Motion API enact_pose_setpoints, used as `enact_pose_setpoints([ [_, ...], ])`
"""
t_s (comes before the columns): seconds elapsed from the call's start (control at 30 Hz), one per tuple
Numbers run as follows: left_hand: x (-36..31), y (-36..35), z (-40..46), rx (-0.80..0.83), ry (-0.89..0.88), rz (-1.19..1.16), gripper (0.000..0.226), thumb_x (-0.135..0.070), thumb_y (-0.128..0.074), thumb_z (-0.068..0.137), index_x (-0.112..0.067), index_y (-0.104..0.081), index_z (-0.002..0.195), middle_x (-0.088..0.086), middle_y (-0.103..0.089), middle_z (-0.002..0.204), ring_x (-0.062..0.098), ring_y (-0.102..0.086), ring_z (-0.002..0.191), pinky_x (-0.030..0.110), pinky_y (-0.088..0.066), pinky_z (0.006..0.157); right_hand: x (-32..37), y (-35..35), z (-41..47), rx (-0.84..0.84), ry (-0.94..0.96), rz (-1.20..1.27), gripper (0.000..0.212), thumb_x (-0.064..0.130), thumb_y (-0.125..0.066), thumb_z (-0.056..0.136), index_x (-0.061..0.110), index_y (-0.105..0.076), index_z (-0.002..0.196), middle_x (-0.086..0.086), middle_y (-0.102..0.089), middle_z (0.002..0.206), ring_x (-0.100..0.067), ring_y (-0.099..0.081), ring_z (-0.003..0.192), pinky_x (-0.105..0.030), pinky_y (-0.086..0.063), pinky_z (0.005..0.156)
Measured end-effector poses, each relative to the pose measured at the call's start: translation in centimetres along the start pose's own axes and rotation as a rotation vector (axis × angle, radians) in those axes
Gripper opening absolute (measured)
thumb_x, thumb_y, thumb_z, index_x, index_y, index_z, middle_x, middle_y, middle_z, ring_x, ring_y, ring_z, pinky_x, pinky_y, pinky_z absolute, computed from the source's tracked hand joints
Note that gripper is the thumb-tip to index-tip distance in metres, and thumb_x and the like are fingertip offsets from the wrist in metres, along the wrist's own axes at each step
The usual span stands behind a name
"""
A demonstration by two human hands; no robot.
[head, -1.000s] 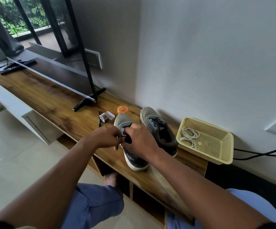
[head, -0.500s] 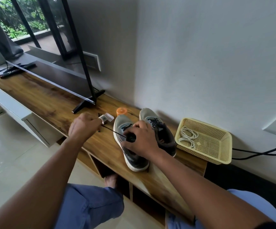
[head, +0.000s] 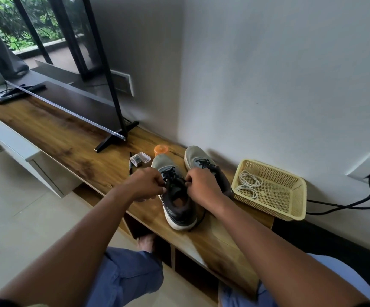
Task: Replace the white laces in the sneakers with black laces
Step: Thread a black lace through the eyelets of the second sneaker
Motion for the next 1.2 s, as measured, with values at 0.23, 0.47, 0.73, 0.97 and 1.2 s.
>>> enact_pose_setpoints([
  [0.23, 0.1, 0.6, -0.4, -0.173, 0.113, -0.162, 0.008, -0.015, -0.075, 0.087, -0.016, -0.076, 0.079, 0.002, -0.077, 0.072, 0.016, -0.076, 0.068, 0.030, -0.063, 0.070, -0.2, 0.4, -0.4, 0.032, -0.064, 0.066, 0.013, 0.019, -0.066, 0.088, 0.018, -0.066, 0.075, 0.000, -0.069, 0.076, -0.021, -0.067, 0.074, -0.030, -0.048, 0.060],
  [0.47, 1.3, 1.5, -0.8, -0.278, 0.298, -0.260, 0.013, -0.008, -0.059, 0.083, -0.007, -0.067, 0.074, 0.013, -0.075, 0.075, 0.022, -0.074, 0.066, 0.025, -0.051, 0.053, -0.1, 0.9, -0.3, 0.021, -0.061, 0.080, 0.008, 0.015, -0.065, 0.078, 0.010, -0.067, 0.071, -0.005, -0.069, 0.069, -0.023, -0.067, 0.066, -0.039, -0.059, 0.062],
  [0.73, 1.9, -0.1, 0.1, -0.238, 0.532, -0.631, 0.025, -0.003, -0.047, 0.085, 0.002, -0.065, 0.102, 0.019, -0.076, 0.071, 0.035, -0.078, 0.067, 0.055, -0.065, 0.078, 0.3, 1.0, -0.4, 0.062, -0.094, 0.055, 0.013, 0.014, -0.070, 0.074, 0.008, -0.060, 0.068, -0.005, -0.064, 0.066, -0.024, -0.063, 0.061, -0.029, -0.045, 0.049],
  [0.97, 0.8, -0.2, -0.6, -0.246, 0.552, -0.743, 0.033, 0.002, -0.035, 0.095, 0.001, -0.049, 0.125, 0.022, -0.074, 0.082, 0.028, -0.072, 0.055, 0.033, -0.056, 0.042, 0.6, 1.8, -0.8, 0.093, -0.133, -0.013, 0.022, 0.012, -0.068, 0.075, 0.013, -0.048, 0.068, -0.001, -0.055, 0.064, -0.016, -0.051, 0.054, -0.024, -0.032, 0.044],
  [1.2, 0.9, 0.7, -0.8, -0.099, 0.256, -0.439, 0.009, -0.010, -0.069, 0.096, -0.006, -0.067, 0.104, 0.015, -0.075, 0.096, 0.016, -0.078, 0.070, 0.031, -0.064, 0.063, 0.3, 1.9, -0.7, 0.054, -0.021, -0.015, 0.003, 0.014, -0.064, 0.079, 0.012, -0.063, 0.078, -0.003, -0.063, 0.074, -0.025, -0.064, 0.070, -0.034, -0.052, 0.058],
])
Point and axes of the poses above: each hand's wrist, its own z-axis towards the middle knuckle, its own y-axis out of the back of the hand, x = y × z, the point moved 3 cm from there along z, towards the middle knuckle
